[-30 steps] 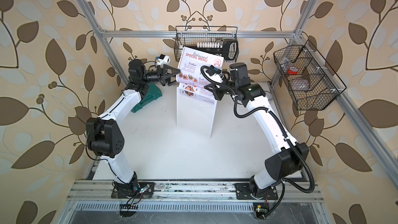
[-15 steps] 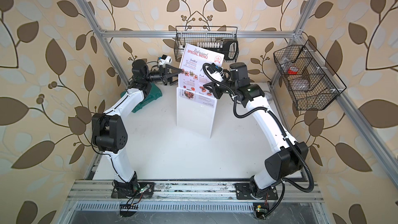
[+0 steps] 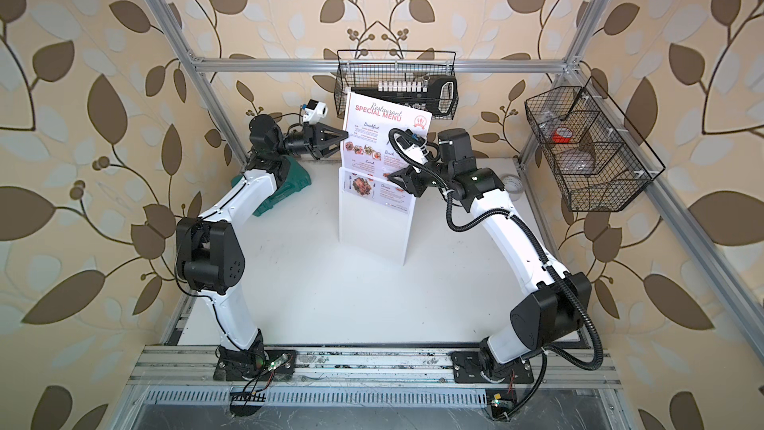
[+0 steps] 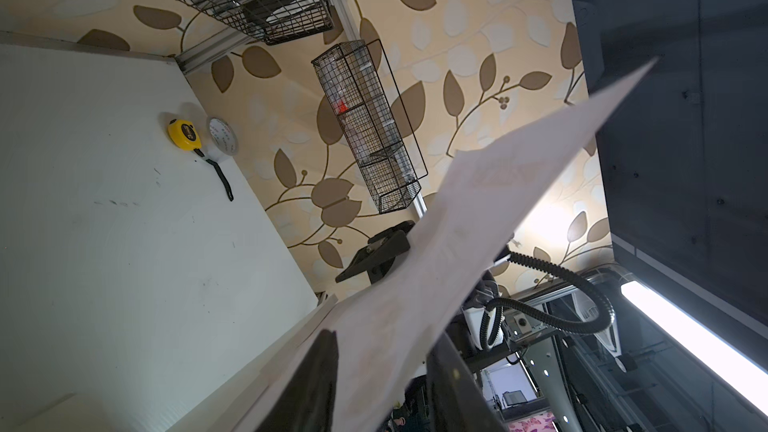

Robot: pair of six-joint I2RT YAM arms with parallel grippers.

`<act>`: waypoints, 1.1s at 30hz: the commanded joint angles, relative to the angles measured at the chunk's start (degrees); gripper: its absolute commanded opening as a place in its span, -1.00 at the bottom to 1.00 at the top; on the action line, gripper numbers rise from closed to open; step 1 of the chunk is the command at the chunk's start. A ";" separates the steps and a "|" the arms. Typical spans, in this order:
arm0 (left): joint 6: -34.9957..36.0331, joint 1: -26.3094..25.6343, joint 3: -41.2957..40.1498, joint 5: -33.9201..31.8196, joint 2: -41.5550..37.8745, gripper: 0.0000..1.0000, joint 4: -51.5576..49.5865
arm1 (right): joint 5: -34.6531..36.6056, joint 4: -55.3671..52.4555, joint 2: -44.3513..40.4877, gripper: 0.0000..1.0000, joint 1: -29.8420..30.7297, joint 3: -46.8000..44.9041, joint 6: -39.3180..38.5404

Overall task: Insert the menus into the narrow rack
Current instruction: Insert the menu into the narrow rack.

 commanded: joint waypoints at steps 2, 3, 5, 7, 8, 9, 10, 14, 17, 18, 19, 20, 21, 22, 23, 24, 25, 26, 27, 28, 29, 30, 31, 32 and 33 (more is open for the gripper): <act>-2.01 -0.61 -1.00 0.68 -1.82 -0.43 6.64 | 2.22 3.12 -3.03 0.14 0.24 1.33 2.24; -1.93 -0.58 -1.37 0.64 -1.95 -0.47 6.70 | 2.70 3.64 -3.46 0.15 0.12 1.11 2.38; -1.33 -0.58 -2.12 0.67 -2.31 -0.53 6.34 | 3.85 5.07 -4.48 0.18 0.18 0.60 2.90; -0.66 -0.58 -2.64 0.77 -2.39 -0.61 5.67 | 4.99 6.37 -5.50 0.20 0.09 0.00 3.42; -0.43 -0.58 -3.02 0.72 -2.45 -0.67 5.64 | 5.51 7.09 -5.92 0.21 0.12 -0.43 3.60; -0.25 -0.58 -3.27 0.78 -2.46 -0.71 5.56 | 5.73 7.65 -6.32 0.21 0.10 -0.96 3.83; -0.01 -0.58 -3.53 0.77 -2.49 -0.72 5.49 | 5.84 8.19 -6.68 0.21 0.11 -1.40 3.99; 1.83 -0.54 -4.09 0.87 -2.84 -0.73 3.95 | 5.91 8.55 -6.71 -0.05 0.03 -1.84 4.87; 3.40 -0.52 -3.49 0.96 -3.09 -0.58 1.98 | 4.69 8.70 -6.32 -0.50 0.02 -2.46 5.31; 3.46 -0.49 -3.27 0.85 -3.11 -0.46 1.88 | 4.12 8.70 -6.16 -0.61 0.01 -2.82 5.31; 3.55 -0.49 -2.71 0.79 -3.04 -0.21 1.58 | 3.58 8.62 -6.18 -0.69 -0.01 -3.32 5.15; 3.69 -0.50 -2.09 0.68 -3.11 -0.09 1.21 | 3.01 8.61 -6.18 -0.76 -0.02 -4.02 5.02; 3.85 -0.49 -1.65 0.62 -3.06 -0.03 0.96 | 2.82 8.68 -6.17 -0.78 0.03 -4.59 4.87; 3.94 -0.49 -1.12 0.45 -3.10 0.01 0.74 | 2.84 8.70 -6.26 -0.79 0.00 -5.28 4.71; 3.90 -0.49 -0.70 0.25 -3.02 0.04 0.65 | 2.84 8.76 -6.41 -0.79 0.02 -6.20 4.53; 3.93 -0.50 -0.34 0.18 -3.02 0.05 0.56 | 2.97 8.95 -6.60 -0.79 0.02 -6.81 4.36; 3.79 -0.49 -0.11 0.08 -2.96 0.05 0.60 | 3.07 9.16 -6.79 -0.79 0.00 -7.60 4.28; 3.64 -0.49 0.09 0.02 -3.00 0.05 0.72 | 2.99 9.22 -7.00 -0.79 0.01 -8.34 4.17; 3.47 -0.49 0.06 -0.05 -2.99 0.05 0.96 | 2.81 9.31 -7.14 -0.79 0.02 -8.89 4.04; 3.04 -0.54 0.09 -0.16 -3.02 0.05 1.35 | 2.41 9.22 -7.24 -0.78 -0.05 -9.52 4.08; 2.55 -0.57 -0.05 -0.20 -3.02 0.06 1.87 | 1.79 9.05 -7.36 -0.77 -0.04 -10.13 4.15; 2.24 -0.58 -0.12 -0.29 -3.02 0.05 2.36 | 1.47 9.04 -7.50 -0.76 0.01 -10.62 4.24; 1.96 -0.59 -0.25 -0.27 -3.06 0.06 2.76 | 1.40 9.19 -7.63 -0.74 0.02 -11.29 4.41; 1.72 -0.58 -0.48 -0.27 -3.11 0.06 2.90 | 1.38 9.31 -7.72 -0.71 0.00 -11.91 4.48; 1.70 -0.58 -0.61 -0.27 -3.20 0.06 3.05 | 1.47 9.40 -7.73 -0.64 0.02 -12.03 4.60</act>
